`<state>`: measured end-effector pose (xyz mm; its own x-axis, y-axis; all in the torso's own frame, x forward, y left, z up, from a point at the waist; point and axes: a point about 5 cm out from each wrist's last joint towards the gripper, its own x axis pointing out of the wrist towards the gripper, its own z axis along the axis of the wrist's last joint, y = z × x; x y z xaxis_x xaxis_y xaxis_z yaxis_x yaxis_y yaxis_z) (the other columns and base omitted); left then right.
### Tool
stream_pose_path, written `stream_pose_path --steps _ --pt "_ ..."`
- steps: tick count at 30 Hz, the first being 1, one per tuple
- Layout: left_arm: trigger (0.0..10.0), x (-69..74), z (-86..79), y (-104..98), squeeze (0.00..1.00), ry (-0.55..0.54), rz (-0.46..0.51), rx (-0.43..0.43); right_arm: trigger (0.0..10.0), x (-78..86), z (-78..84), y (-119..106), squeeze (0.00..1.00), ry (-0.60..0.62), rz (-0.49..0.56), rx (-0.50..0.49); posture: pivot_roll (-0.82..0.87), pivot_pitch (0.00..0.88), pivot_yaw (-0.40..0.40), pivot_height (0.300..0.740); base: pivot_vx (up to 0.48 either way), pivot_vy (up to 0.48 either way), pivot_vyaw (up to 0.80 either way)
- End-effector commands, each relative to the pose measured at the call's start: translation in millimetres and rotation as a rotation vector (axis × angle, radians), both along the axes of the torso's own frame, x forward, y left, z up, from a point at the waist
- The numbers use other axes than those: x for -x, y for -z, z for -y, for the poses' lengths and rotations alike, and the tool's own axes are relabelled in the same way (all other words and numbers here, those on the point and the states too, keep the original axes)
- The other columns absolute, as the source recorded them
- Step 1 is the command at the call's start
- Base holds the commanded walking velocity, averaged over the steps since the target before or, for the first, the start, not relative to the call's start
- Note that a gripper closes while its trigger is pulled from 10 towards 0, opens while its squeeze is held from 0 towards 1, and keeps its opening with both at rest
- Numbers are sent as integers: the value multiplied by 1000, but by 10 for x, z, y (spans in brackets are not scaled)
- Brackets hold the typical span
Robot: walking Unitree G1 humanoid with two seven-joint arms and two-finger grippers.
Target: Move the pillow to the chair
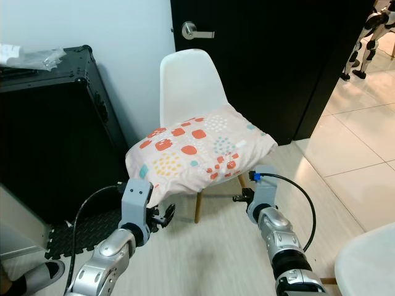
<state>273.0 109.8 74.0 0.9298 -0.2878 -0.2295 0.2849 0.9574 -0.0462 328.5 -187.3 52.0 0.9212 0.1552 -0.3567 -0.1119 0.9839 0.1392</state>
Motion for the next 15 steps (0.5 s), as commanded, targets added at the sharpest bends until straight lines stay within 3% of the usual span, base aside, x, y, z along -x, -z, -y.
stream_pose_path --steps 1,3,8,12,13,15 --pt "10000 -2 -9 58 0 -1 -16 -7 10000 22 29 22 0 17 -1 -5 -25 47 -1 740 0 0 0" --pt "10000 -12 -5 77 0 2 -19 -2 10000 21 30 39 0 28 -18 1 -26 44 -1 740 0 0 0" --pt "10000 -9 -1 138 0 11 -31 6 10000 29 -10 86 0 25 -52 -13 -24 36 -1 740 0 0 -788" --pt "10000 33 -55 359 0 14 -89 -29 10000 64 -77 151 0 11 -81 19 -27 28 3 740 0 0 -788" --pt "10000 99 -98 509 0 19 -135 -63 10000 125 -69 224 0 23 -108 39 -32 26 2 740 0 0 -788" --pt "10000 133 -121 559 0 16 -151 -71 10000 166 -44 264 0 34 -121 54 -34 27 3 740 0 0 -788"
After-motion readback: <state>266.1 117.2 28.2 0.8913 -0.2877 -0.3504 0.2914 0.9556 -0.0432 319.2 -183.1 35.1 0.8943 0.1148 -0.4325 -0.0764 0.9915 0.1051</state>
